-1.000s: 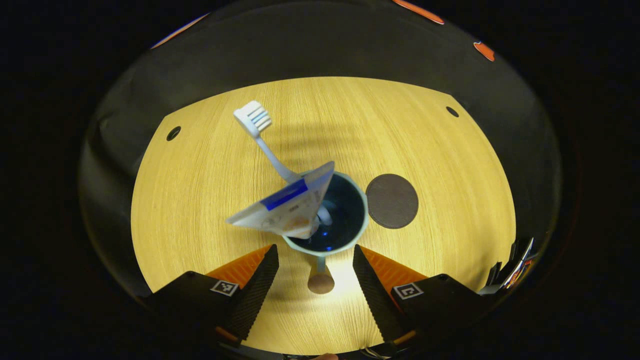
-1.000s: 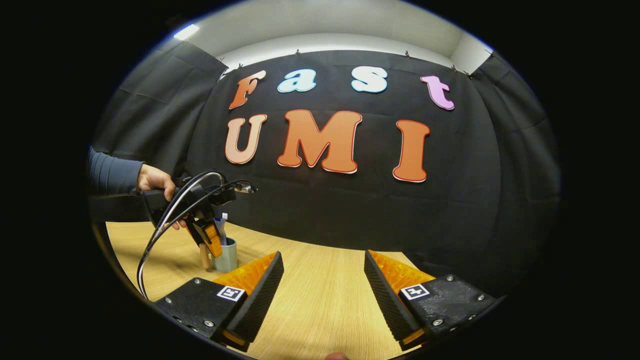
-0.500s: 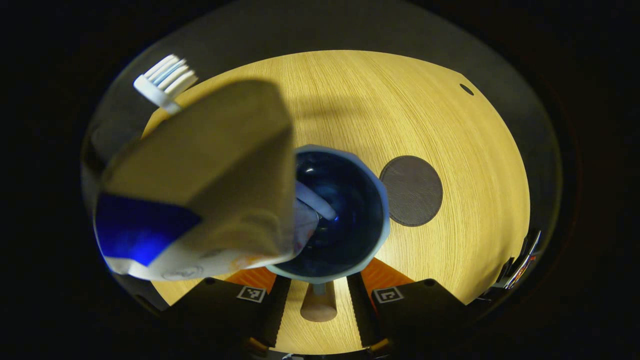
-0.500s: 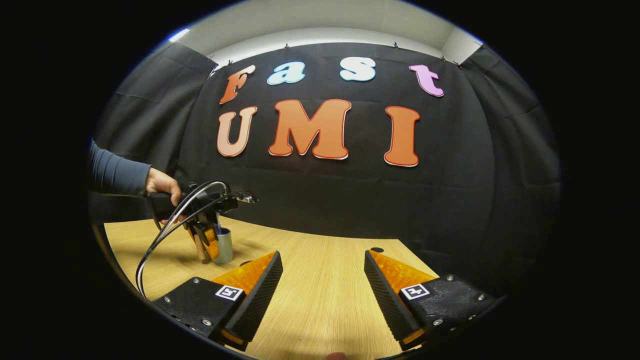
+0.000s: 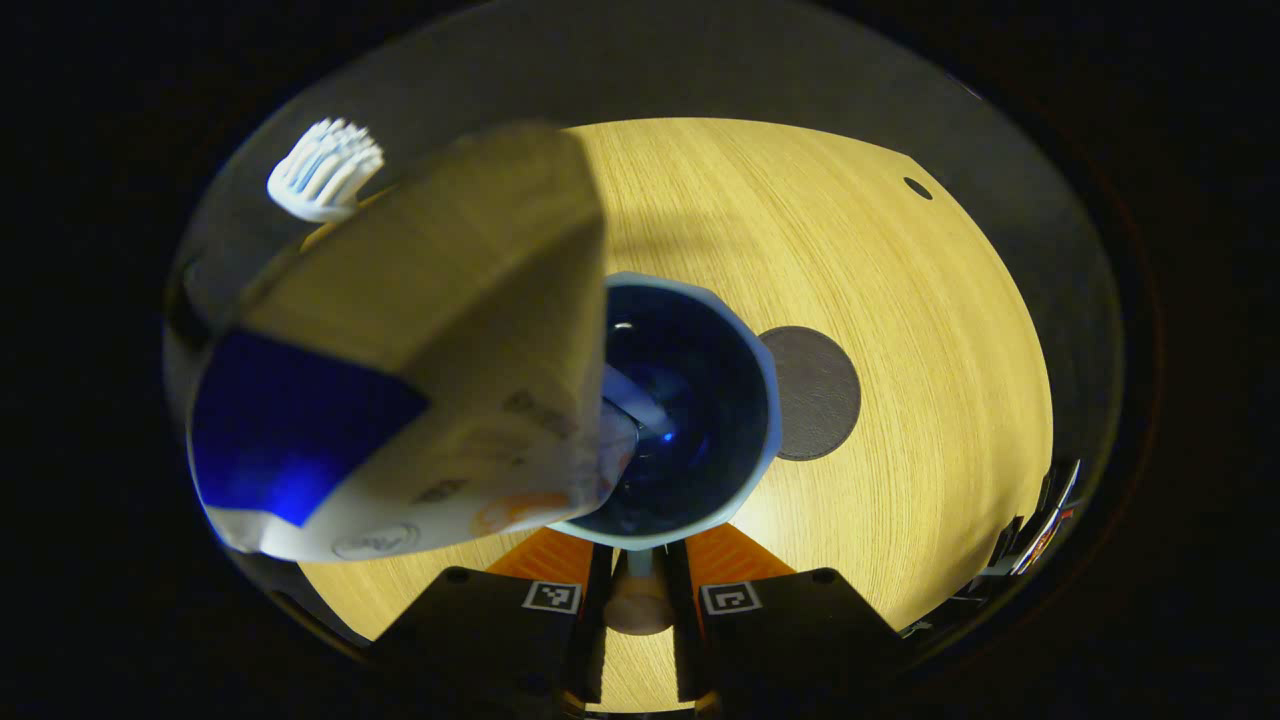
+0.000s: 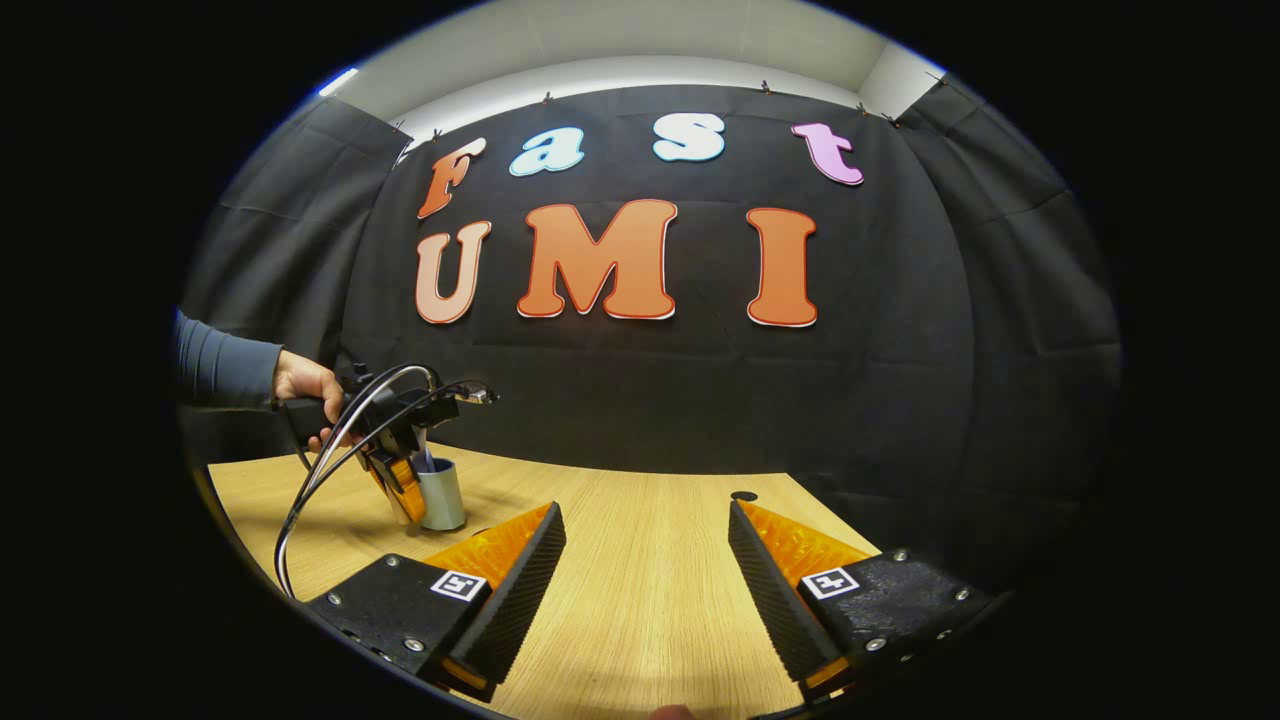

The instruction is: Put the toothbrush and toothpaste on the desktop into the cup, then pick up the cup and place it on the coaster on the desktop.

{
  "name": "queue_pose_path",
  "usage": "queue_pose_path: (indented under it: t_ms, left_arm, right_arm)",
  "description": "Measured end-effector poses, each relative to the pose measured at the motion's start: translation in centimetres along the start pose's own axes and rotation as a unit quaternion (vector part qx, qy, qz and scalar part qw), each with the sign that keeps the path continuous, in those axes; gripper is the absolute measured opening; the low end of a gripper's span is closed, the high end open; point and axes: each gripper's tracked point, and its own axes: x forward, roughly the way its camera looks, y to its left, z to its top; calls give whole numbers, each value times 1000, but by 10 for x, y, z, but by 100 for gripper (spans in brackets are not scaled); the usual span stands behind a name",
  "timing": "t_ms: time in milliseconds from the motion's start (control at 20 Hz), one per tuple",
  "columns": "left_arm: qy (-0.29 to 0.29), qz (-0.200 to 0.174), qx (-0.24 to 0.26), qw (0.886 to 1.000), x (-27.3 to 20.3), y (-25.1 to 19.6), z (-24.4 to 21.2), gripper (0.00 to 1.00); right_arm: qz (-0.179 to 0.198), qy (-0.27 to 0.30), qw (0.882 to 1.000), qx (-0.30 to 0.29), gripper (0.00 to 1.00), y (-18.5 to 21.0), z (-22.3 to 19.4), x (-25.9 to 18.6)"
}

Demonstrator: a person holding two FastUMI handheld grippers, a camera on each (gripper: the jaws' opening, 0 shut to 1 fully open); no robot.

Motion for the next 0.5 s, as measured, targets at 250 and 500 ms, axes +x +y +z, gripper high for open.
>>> queue_pose_path:
  t_ms: [250, 500]
  left_arm:
    - [-7, -22, 17, 1000, -2, -26, 9, 28]
    - [-6, -25, 34, 999, 5, -75, 19, 29]
  right_arm:
    - [1, -2, 1000, 0, 99, 0, 0, -8]
    - [0, 1, 1000, 14, 99, -4, -6, -16]
